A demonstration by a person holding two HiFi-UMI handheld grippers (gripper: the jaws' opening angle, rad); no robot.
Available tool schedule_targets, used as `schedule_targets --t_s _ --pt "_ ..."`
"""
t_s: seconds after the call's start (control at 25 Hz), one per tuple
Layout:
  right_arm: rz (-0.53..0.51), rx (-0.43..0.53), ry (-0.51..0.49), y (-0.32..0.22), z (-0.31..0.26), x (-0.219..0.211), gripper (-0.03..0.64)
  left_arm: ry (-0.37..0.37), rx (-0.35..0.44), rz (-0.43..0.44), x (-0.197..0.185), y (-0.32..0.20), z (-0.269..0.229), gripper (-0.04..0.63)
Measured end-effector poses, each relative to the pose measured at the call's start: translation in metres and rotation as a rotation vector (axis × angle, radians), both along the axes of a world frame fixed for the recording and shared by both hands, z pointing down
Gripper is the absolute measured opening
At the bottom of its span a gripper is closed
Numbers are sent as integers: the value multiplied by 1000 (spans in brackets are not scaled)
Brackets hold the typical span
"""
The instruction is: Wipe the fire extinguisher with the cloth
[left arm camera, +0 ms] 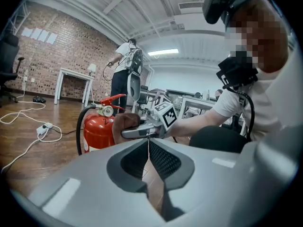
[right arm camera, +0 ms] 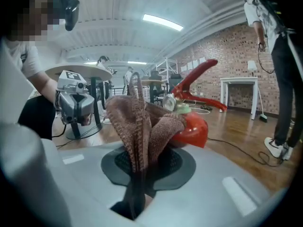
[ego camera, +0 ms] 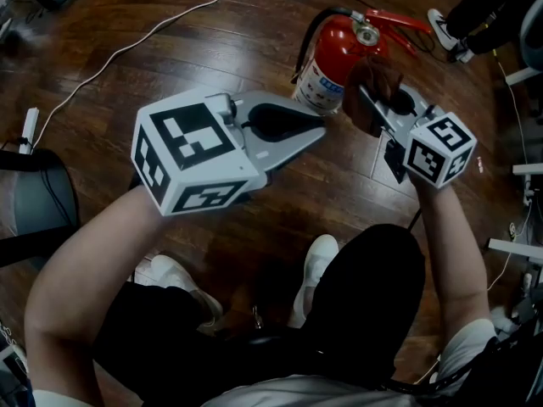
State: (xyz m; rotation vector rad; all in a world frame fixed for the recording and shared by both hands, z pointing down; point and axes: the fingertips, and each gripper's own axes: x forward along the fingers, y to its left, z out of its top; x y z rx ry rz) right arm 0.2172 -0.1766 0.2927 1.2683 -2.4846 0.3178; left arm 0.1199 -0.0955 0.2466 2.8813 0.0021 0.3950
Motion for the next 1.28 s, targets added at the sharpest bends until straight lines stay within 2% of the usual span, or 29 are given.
schedule_targets --t_s 0.24,0.64,0.96,1.16,1.28 --pt "11 -81 -6 -1 58 -2 63 14 -49 -16 -3 -6 0 9" --pt "14 -232 6 2 163 -7 63 9 -61 -35 -7 -12 4 9" --pt "56 -369 22 -4 257 0 61 8 -60 -73 -15 -24 3 9" --pt "59 -448 49 0 286 0 61 -20 -48 -59 -20 -20 11 9" --pt "38 -426 67 2 276 -7 62 -25 -31 -46 -23 -19 12 9"
